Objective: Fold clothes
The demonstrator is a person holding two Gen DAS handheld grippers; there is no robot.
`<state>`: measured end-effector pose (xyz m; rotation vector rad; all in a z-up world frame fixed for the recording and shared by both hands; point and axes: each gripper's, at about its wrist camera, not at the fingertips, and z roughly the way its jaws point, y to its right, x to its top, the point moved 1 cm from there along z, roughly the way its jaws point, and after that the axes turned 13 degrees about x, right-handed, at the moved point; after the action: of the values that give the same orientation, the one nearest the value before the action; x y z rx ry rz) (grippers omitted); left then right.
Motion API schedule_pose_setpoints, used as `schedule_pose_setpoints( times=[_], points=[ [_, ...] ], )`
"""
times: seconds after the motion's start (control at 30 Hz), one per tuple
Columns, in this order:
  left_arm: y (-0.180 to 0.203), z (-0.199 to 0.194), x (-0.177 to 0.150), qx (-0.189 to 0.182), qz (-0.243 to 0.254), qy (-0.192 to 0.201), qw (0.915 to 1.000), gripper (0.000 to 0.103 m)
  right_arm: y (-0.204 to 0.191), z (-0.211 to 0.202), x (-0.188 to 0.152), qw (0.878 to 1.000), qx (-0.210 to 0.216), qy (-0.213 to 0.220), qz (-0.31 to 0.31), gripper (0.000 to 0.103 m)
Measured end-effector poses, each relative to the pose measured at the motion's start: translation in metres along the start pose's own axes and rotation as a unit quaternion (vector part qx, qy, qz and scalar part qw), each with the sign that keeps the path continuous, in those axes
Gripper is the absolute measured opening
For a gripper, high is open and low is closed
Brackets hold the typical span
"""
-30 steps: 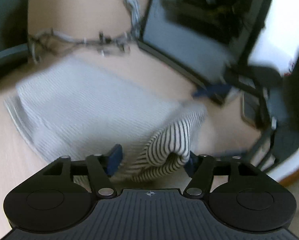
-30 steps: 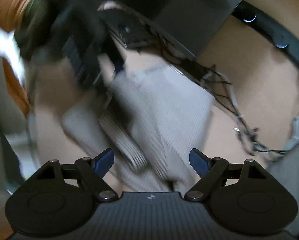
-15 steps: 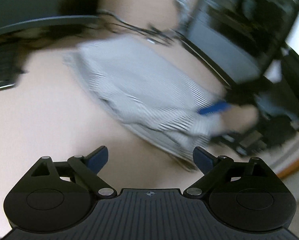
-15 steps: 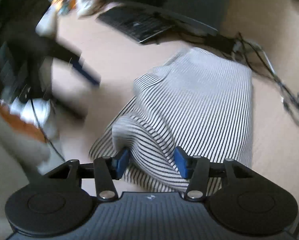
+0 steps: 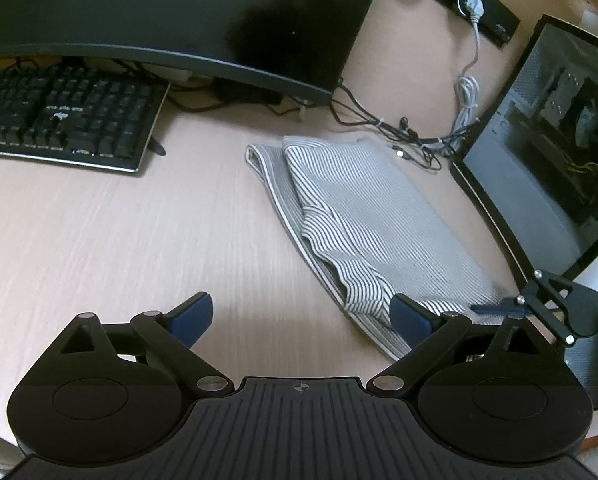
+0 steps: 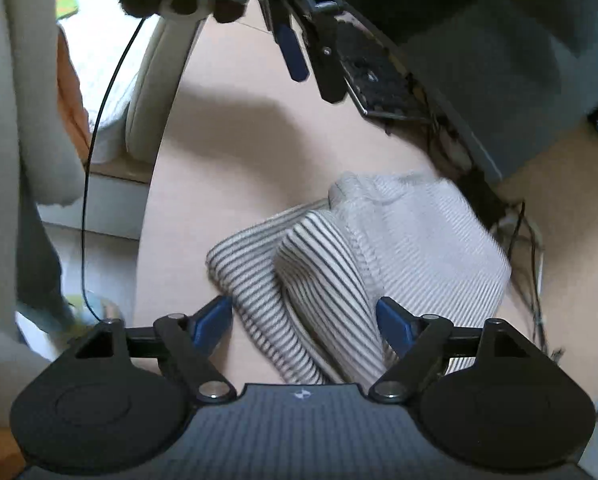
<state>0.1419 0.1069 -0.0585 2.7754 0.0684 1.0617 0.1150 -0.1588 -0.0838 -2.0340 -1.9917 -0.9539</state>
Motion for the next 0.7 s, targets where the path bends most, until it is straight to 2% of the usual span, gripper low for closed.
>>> schedule_pose_setpoints(
  times=[0.03,0.07,0.13,0.23,0.33,0.43,0.5,0.63,0.7],
  points=[
    [0.002,-0.001,-0.001,-0.002,0.007,0.002,1.0,0.099,0.005,0.002,0.003,1.0,0.005,0.001,0.02,0.062],
    [0.006,-0.003,-0.002,-0.005,0.02,0.006,0.9998,0.099,0.015,0.002,0.004,0.998,0.016,0.004,0.058,0.047],
    [0.015,-0.007,-0.004,-0.013,0.052,0.015,0.9985,0.1,0.037,0.001,0.008,0.989,0.042,0.013,0.142,0.041],
    [0.043,-0.016,-0.01,-0.029,0.151,0.05,0.9868,0.103,0.084,-0.016,0.004,0.949,0.09,0.054,0.299,0.032],
    [0.08,-0.012,-0.02,-0.04,0.258,0.083,0.9617,0.103,0.112,-0.025,-0.005,0.909,0.117,0.081,0.391,0.03],
    [0.117,0.002,-0.03,-0.031,0.356,0.116,0.9266,0.103,0.118,-0.023,-0.01,0.888,0.133,0.086,0.431,0.029],
    [0.136,0.016,-0.034,-0.022,0.405,0.136,0.9036,0.103,0.115,-0.024,-0.011,0.887,0.135,0.085,0.434,0.029],
    [0.161,0.039,-0.042,-0.044,0.465,0.158,0.87,0.102,0.118,-0.025,-0.012,0.885,0.132,0.09,0.438,0.029],
    [0.169,0.047,-0.046,-0.057,0.484,0.154,0.8596,0.075,0.119,-0.028,-0.01,0.886,0.122,0.091,0.438,0.032]
  ],
)
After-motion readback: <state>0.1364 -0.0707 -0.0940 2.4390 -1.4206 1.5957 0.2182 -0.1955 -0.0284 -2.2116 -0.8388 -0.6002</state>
